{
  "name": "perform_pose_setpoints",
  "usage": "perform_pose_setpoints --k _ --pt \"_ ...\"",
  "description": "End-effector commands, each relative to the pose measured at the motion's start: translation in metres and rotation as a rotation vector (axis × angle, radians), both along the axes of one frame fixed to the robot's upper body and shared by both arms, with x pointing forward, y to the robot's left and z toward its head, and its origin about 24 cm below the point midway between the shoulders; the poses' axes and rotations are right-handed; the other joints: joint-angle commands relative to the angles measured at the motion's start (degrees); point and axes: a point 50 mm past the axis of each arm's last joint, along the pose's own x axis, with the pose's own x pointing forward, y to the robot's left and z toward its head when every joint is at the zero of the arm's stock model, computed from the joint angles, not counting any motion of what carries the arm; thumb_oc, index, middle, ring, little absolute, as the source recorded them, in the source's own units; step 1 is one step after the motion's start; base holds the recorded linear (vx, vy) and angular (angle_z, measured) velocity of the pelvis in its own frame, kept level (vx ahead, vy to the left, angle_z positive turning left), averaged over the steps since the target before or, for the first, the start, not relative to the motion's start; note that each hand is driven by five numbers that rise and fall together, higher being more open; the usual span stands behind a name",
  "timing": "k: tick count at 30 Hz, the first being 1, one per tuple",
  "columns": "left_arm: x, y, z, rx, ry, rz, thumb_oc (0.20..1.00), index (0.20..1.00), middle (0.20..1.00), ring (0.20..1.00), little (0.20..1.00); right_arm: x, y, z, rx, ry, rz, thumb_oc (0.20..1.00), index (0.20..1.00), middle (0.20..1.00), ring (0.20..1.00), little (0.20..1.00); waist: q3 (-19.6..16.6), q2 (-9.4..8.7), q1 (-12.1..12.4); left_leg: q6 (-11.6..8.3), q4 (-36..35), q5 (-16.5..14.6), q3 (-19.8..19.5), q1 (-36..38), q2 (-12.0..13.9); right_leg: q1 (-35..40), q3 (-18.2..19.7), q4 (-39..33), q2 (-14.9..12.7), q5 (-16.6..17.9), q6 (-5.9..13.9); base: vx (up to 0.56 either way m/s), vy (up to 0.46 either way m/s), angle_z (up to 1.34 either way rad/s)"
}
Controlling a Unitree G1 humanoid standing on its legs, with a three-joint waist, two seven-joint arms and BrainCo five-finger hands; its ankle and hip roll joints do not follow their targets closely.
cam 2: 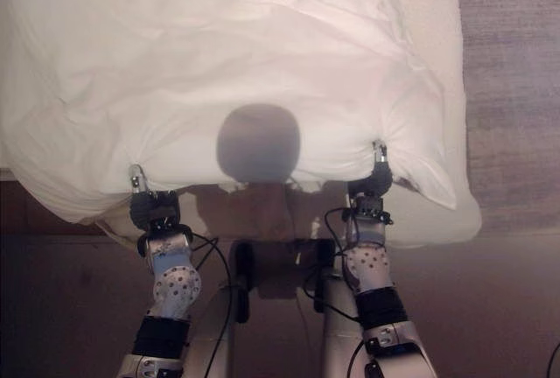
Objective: Make the bed
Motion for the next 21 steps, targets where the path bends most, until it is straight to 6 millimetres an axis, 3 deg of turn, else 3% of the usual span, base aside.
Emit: perform_pose_setpoints --k 1,10,15,21 --pt "-0.014 0.045 -0.007 -0.020 -0.027 0.194 1.000 1.000 1.000 1.000 1.000 -0.032 -0.042 0.028 -0.008 -0.222 -0.207 0.200 0.200 0.200 0.200 0.200 -6.50 2.96 -1.38 2.14 -0.52 1.11 0.67 -3.76 -2.00 0.57 -2.20 -3.25 2.31 2.29 1.09 -0.01 0.002 -0.06" --pt "0.010 0.026 -0.031 -0.042 0.058 0.059 1.000 1.000 1.000 1.000 1.000 -0.057 -0.005 0.059 -0.105 -0.449 -0.054 0.200 0.200 0.200 0.200 0.200 -6.83 1.08 -2.94 1.97 -0.19 1.19 1.65 -4.00 -1.52 0.15 -1.38 -3.31 2.61 3.00 1.01 -0.01 0.006 -0.04" --pt "0.021 0.019 -0.032 -0.067 0.022 0.003 1.000 1.000 1.000 1.000 1.000 -0.066 0.008 0.067 -0.138 -0.516 0.017 0.200 0.200 0.200 0.200 0.200 -7.26 -0.04 -3.79 1.85 0.01 1.06 1.98 -4.11 -1.16 0.01 -1.04 -3.33 2.91 3.16 1.04 0.00 -0.001 -0.02" --pt "0.031 0.024 -0.024 -0.099 -0.019 0.025 1.000 1.000 1.000 1.000 1.000 -0.072 0.012 0.071 -0.141 -0.552 0.049 0.200 0.200 0.200 0.200 0.200 -7.73 -1.05 -4.37 1.48 1.09 0.24 2.13 -4.07 -0.75 0.19 -0.92 -2.66 3.13 2.59 1.13 0.00 -0.001 -0.03"
